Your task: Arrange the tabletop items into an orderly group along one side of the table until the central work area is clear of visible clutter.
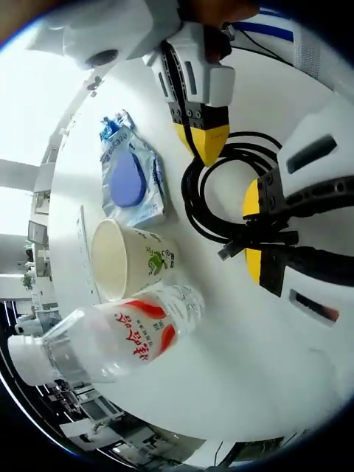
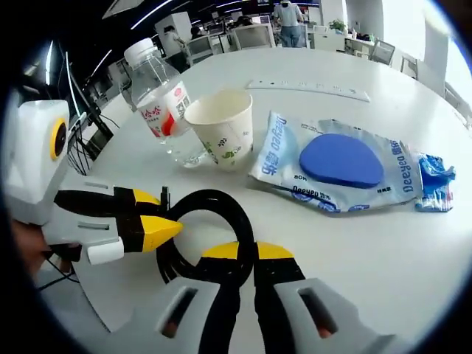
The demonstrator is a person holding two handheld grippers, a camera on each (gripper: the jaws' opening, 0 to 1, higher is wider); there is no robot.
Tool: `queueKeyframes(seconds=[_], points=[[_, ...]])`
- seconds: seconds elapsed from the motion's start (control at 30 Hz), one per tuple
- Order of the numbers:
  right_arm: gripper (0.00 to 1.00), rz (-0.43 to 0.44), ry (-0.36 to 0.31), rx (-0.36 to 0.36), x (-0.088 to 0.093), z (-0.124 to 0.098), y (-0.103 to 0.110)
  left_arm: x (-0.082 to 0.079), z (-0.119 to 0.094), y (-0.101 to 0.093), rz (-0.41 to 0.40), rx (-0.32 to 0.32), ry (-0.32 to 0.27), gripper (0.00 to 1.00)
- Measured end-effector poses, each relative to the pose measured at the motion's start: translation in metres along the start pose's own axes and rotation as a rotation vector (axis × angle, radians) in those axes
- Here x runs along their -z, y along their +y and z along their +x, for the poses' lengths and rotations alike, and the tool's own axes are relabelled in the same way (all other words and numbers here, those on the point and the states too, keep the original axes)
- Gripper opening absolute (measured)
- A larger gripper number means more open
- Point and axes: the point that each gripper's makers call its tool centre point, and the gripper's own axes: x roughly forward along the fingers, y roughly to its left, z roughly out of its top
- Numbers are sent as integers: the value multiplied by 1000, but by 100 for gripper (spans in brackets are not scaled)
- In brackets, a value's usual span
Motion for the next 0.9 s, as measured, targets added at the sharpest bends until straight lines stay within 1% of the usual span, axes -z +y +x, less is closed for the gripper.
queueKeyframes(seconds=[0.17,0.4,0.7,0.83,0.9], points=[[2,0,-16,2,-4,-7,-4,-4,-5,-5,0,8,-11,10],[2,1,-44,7,-8,-22,-11,-14,-12,-18,5,16,-34,10],[2,18,-82,29,-10,-46,-28,-29,-20,-40,29,33,-64,9],[2,29,-94,40,-10,-56,-37,-37,-22,-53,51,44,-75,9],[2,39,-104,48,-10,-64,-45,-43,-22,-62,63,52,-84,9]])
